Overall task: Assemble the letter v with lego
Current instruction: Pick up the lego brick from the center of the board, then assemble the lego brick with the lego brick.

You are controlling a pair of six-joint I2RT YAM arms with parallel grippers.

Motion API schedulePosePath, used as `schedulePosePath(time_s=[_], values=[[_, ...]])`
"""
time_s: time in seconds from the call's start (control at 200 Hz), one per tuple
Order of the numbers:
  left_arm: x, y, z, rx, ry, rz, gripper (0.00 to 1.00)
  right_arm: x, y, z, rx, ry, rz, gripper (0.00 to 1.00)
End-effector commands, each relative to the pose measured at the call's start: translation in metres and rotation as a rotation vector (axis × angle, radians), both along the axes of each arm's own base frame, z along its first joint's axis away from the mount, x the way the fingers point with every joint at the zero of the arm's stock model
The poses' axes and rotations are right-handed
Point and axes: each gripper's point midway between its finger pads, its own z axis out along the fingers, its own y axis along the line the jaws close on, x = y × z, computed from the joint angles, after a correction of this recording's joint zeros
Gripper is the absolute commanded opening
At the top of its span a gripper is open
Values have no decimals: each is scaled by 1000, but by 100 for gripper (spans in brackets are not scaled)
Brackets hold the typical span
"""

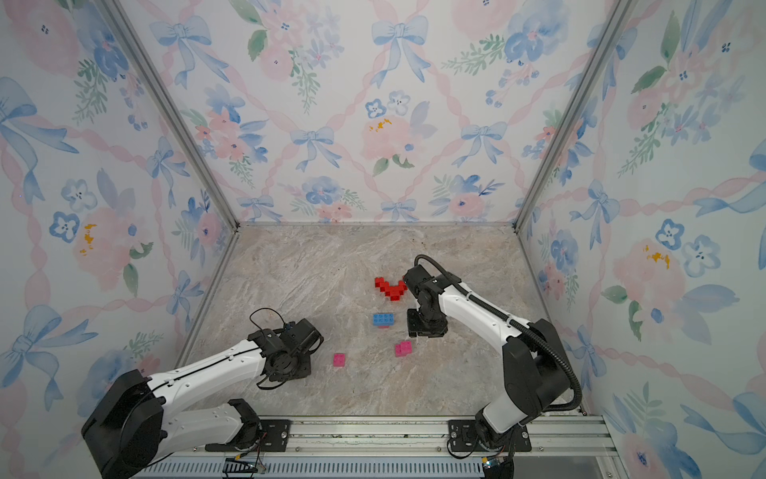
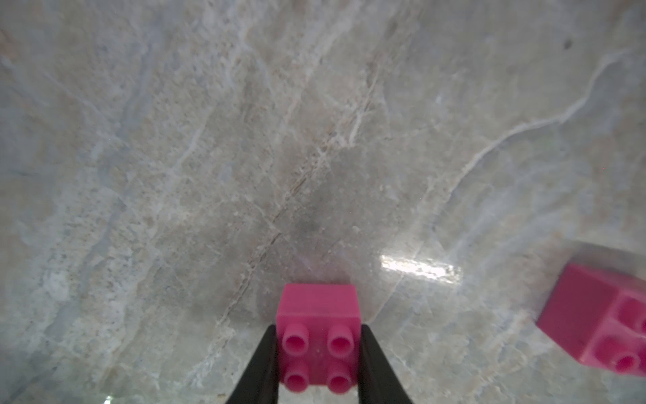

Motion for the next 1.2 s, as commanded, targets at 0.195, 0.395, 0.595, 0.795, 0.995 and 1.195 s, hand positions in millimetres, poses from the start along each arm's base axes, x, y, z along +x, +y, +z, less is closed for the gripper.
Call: schedulePosePath(time_s=[0.195, 0.395, 0.595, 0.795, 0.995, 1.195], values=[[19, -54, 34, -96, -57, -84, 16, 11, -15, 8, 26, -39, -54, 51], [24, -90, 39, -93, -57, -164, 6, 9, -17, 5, 29, -33, -53, 52], [24, -100, 29, -76, -19, -205, 0, 7, -20, 5, 28, -30, -54, 52], [18, -95, 20, -54, 5, -214, 0, 6, -23, 4, 25, -25, -56, 52], [19, -94, 16, -31, 14, -239, 0, 5, -23, 4, 25, -24, -56, 52], [20, -89, 11, 3, 8, -240, 0, 5, -24, 4, 24, -23, -57, 52]])
